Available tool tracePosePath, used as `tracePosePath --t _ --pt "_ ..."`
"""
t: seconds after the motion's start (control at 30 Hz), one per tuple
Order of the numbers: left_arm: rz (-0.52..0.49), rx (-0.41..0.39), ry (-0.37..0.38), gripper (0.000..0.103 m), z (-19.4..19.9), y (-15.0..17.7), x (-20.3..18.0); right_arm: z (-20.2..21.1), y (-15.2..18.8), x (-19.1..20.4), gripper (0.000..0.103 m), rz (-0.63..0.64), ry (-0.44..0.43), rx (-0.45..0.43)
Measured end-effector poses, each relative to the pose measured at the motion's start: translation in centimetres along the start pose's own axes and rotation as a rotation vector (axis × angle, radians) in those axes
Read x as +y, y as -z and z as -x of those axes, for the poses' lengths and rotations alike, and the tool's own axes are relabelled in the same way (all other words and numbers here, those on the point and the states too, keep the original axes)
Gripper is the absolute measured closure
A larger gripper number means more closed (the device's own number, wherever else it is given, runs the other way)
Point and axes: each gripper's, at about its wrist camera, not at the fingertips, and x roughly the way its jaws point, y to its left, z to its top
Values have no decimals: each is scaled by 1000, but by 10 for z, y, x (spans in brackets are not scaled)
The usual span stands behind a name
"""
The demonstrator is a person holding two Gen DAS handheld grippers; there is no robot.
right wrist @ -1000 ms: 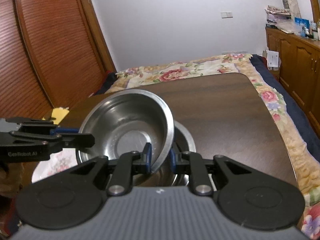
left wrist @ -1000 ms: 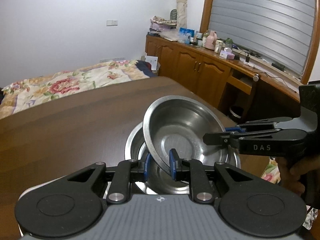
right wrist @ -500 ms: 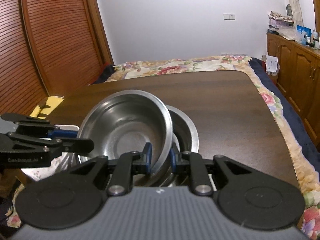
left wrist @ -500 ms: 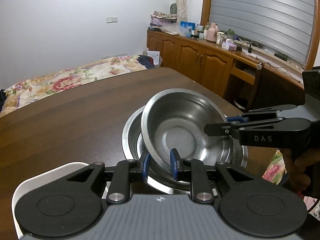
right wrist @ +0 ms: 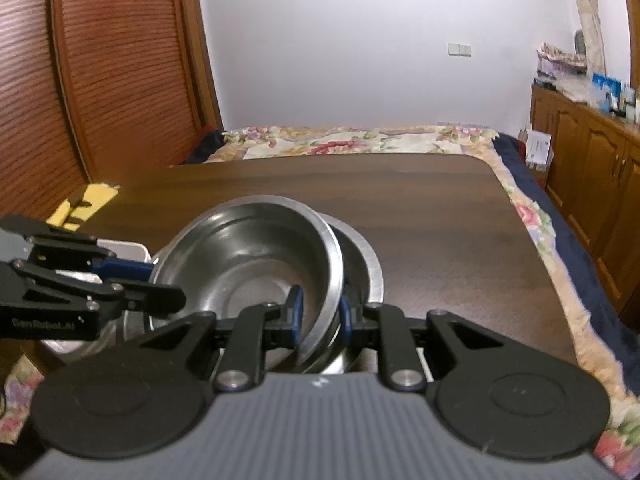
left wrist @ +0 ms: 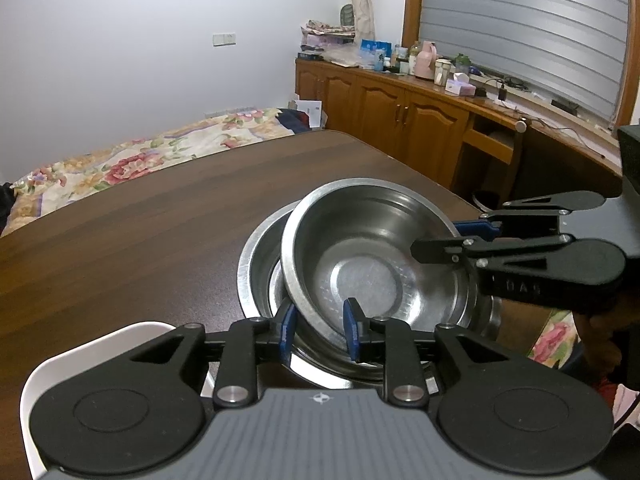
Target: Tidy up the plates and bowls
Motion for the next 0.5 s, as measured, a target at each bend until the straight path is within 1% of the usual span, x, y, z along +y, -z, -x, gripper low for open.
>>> tracePosePath --t 0.07,0.2,0.5 --pt "-1 -5 -8 76 0 1 -3 0 2 6 81 56 23 -9" --pt "17 -12 -6 76 0 2 -2 2 3 9 80 85 33 -18" --pt "62 -35 6 76 5 4 4 5 2 1 80 44 1 -25"
